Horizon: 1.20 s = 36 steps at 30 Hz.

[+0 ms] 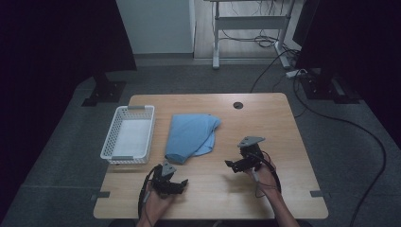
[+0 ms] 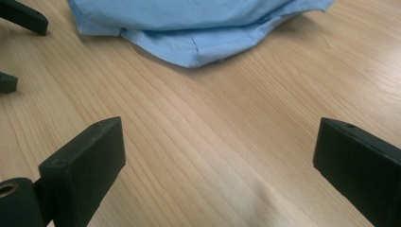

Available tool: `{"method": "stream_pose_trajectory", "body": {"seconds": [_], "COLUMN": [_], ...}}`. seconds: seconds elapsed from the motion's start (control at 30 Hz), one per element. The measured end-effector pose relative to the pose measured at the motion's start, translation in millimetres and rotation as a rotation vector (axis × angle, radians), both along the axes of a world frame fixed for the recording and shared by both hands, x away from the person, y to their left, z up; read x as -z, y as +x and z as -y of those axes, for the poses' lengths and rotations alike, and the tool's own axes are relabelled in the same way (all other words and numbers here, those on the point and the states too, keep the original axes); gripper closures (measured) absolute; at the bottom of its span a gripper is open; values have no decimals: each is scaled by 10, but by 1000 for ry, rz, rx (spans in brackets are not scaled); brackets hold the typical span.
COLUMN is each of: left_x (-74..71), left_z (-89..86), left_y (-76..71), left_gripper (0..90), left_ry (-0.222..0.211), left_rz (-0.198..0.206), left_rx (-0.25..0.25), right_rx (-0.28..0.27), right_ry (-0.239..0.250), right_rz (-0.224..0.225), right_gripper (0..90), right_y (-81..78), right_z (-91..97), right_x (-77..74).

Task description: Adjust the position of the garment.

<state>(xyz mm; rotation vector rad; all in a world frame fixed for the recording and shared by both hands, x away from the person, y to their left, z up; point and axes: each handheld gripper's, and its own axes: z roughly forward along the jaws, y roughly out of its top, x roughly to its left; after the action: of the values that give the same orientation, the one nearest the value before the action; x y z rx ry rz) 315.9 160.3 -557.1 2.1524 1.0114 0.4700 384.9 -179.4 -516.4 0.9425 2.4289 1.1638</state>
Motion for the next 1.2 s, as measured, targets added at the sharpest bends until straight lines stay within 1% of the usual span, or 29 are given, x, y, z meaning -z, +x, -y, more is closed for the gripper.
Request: {"method": "stream_pose_trajectory", "body": {"seconds": [0.3, 0.47, 0.67, 0.8, 0.93, 1.0, 1.1, 1.2], "left_x": [0, 0, 0, 0, 0, 0, 1, 1], "left_z": [0, 0, 1, 1, 2, 2, 3, 3], "left_y": [0, 0, 0, 0, -1, -1, -1, 0], "left_gripper": [133, 134, 135, 135, 135, 135, 132, 131], "left_ry": [0, 0, -1, -1, 0, 0, 0, 0], "left_rz": [0, 0, 1, 1, 1, 1, 0, 0], "left_rx": [0, 0, -6, -10, -10, -9, -8, -8], "right_rx": [31, 56, 76, 93, 119, 124, 142, 151], "right_ry": [-9, -4, -2, -8, 1, 1, -7, -13], "right_rz": [1, 1, -5, -12, -21, -23, -27, -26], "right_gripper": [31, 32, 32, 32, 32, 32, 33, 33], "right_y": [-113, -180, -261, -317, -389, -407, -479, -514], "right_z": [200, 334, 450, 538, 647, 669, 745, 776], "right_x": [14, 25, 45, 93, 154, 168, 230, 260]}}
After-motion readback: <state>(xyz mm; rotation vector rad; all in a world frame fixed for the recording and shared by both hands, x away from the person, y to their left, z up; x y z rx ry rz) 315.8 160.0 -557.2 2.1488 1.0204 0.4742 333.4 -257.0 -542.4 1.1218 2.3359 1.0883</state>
